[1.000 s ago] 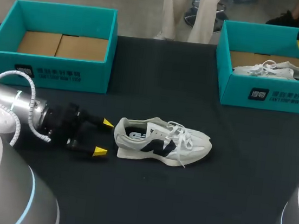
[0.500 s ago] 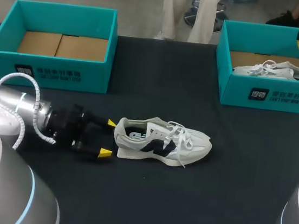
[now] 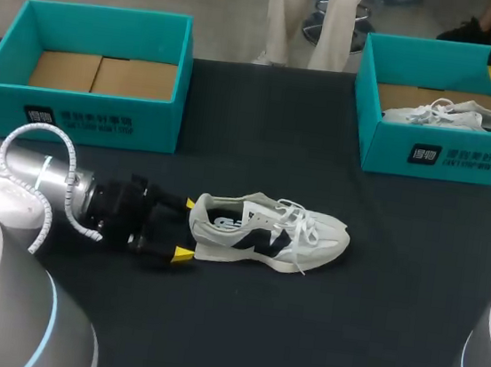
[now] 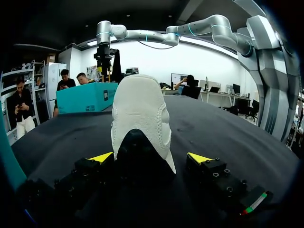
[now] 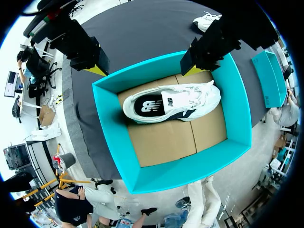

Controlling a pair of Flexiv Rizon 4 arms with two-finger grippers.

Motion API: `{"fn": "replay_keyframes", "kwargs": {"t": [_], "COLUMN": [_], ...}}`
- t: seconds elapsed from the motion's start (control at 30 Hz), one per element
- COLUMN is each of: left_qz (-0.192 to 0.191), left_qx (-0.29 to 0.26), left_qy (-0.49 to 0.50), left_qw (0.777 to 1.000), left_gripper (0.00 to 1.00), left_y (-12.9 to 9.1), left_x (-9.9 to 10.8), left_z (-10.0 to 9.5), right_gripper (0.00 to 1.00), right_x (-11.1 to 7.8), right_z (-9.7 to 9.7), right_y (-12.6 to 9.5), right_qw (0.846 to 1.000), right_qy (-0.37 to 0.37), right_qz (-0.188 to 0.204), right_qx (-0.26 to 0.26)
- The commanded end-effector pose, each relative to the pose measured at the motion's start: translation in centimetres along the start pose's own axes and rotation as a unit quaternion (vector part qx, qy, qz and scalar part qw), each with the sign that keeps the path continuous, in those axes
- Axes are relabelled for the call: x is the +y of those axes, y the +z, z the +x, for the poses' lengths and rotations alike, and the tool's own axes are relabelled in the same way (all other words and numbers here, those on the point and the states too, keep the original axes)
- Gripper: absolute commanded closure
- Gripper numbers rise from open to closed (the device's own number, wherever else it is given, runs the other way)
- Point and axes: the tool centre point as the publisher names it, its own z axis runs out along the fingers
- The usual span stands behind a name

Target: Take the shoe out of the shoebox, open the shoe tongue, remove and reinsert the insole, then place the shoe into the shoebox

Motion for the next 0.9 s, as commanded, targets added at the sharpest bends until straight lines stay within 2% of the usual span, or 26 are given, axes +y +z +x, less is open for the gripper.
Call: {"fn": "replay_keyframes", "kwargs": {"t": [0.03,0.5,0.9], "left_qz": [-0.005,-0.009,-0.015], "left_qx": [-0.002,-0.022,-0.016], "left_qy": [-0.002,-0.009,-0.001], "left_qw": [1.0,1.0,1.0], "left_gripper": [0.0,0.0,0.0], "left_y": [1.1,1.3,2.0], "left_x": [0.3,0.6,0.1], "left_z": [0.1,-0.9,-1.2], "right_gripper": [0.0,0.0,0.0], "right_x": [0.1,0.1,0.1], "right_z": [0.0,0.0,0.0], "right_y": [0.0,0.0,0.0], "right_qw": [1.0,1.0,1.0], "right_qy": [0.0,0.0,0.0], "right_qz": [0.0,0.0,0.0], "right_qx": [0.0,0.0,0.0]}}
